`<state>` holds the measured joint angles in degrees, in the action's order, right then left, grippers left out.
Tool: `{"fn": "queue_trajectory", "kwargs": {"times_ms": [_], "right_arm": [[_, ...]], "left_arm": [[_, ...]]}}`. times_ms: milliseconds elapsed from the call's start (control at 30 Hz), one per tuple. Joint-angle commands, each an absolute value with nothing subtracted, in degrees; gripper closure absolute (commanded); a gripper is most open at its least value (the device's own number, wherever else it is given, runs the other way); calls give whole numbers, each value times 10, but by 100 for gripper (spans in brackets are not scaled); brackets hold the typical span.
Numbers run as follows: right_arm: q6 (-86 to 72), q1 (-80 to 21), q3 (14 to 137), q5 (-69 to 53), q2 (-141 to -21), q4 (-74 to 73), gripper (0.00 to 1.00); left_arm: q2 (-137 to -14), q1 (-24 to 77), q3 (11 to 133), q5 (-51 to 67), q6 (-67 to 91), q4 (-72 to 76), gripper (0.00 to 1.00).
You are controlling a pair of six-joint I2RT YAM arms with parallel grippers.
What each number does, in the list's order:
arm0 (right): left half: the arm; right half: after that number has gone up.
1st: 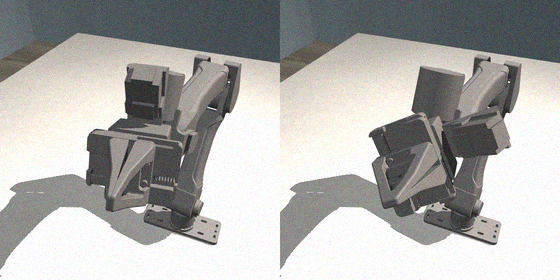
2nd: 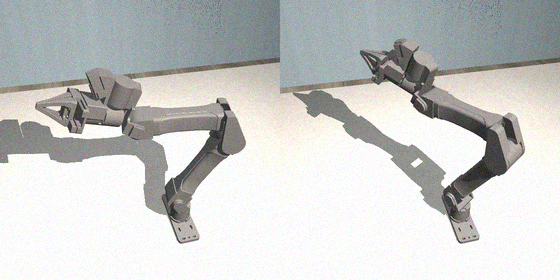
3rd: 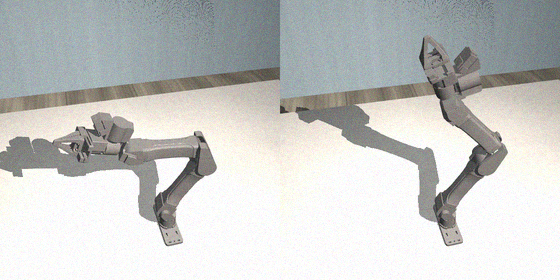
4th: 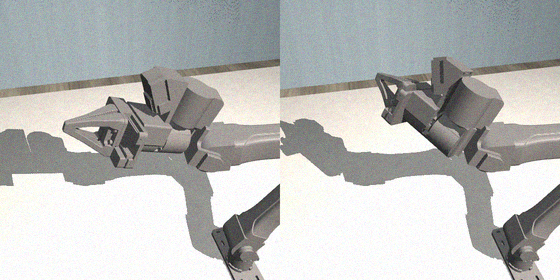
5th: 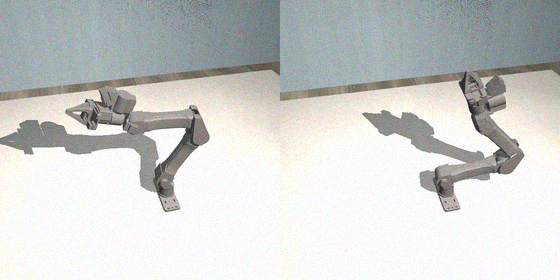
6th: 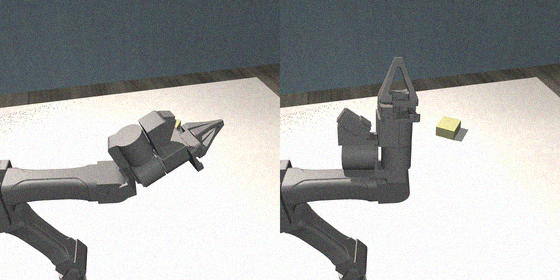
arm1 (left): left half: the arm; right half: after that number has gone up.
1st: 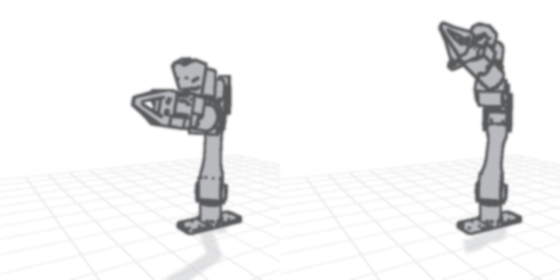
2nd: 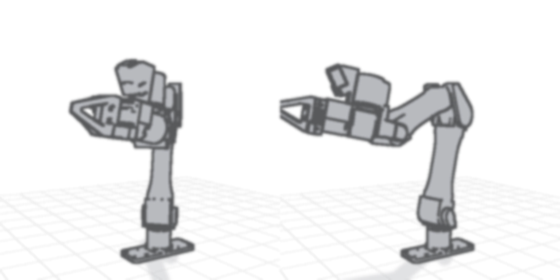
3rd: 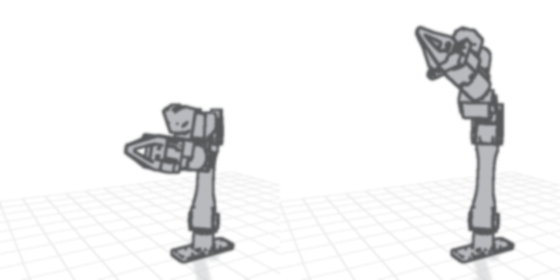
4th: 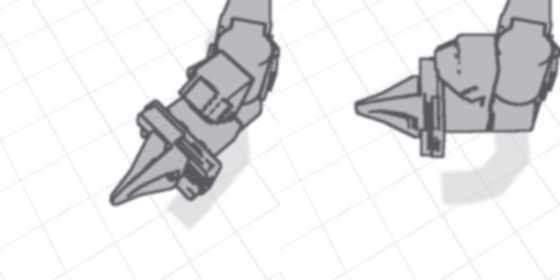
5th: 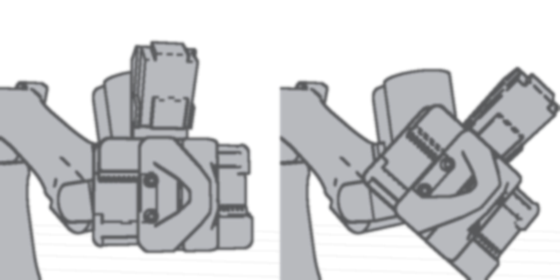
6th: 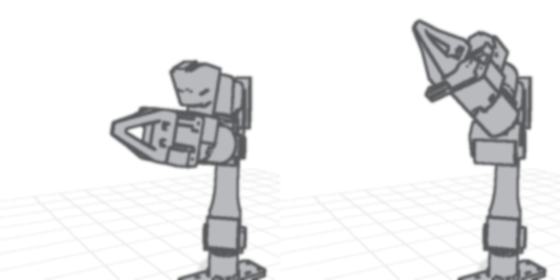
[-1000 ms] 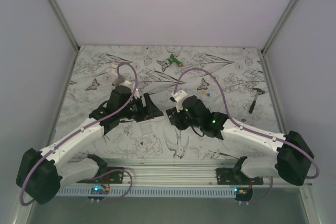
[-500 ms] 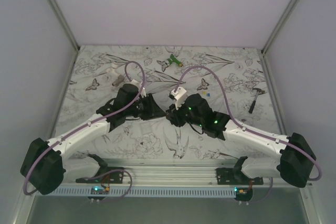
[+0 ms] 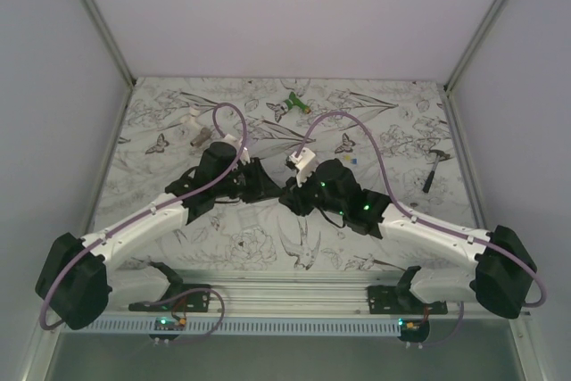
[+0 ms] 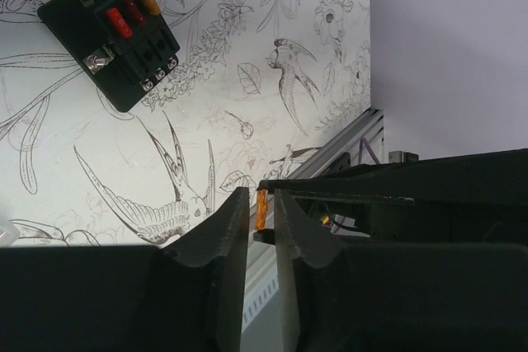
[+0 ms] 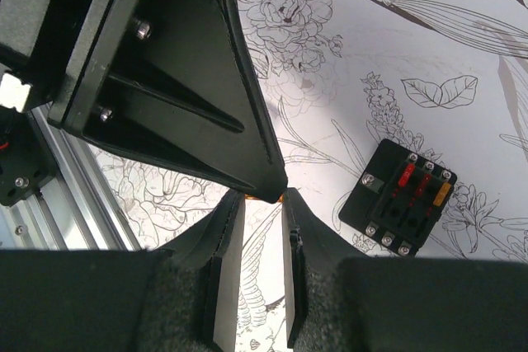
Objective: Snap on the fuse box
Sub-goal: Pick up the fuse from the center of the board.
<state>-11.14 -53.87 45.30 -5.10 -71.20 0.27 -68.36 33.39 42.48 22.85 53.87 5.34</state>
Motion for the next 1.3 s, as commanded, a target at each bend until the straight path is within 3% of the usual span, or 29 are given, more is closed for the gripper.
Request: {"fn": "queue_trajectory", "kwargs": {"times_ms": [0, 300, 467, 667, 933, 1267], "right_arm": [[-109, -544, 448, -64, -712, 46, 81], [-104, -544, 442, -64, -714, 62, 80], [-125, -544, 437, -46, -703, 79, 58], [-203, -535, 401, -25, -654, 161, 46], [-375, -495, 301, -54, -597, 392, 46], [-509, -490, 288, -104, -695, 589, 50]], "left_arm": [[-687, 339, 436, 236, 547, 73, 82], [-679, 339, 431, 231, 550, 75, 100], [-664, 338, 424, 217, 549, 76, 100], [-620, 328, 410, 171, 562, 76, 100], [-523, 326, 375, 88, 599, 105, 100], [-468, 333, 341, 64, 657, 180, 100]]}}
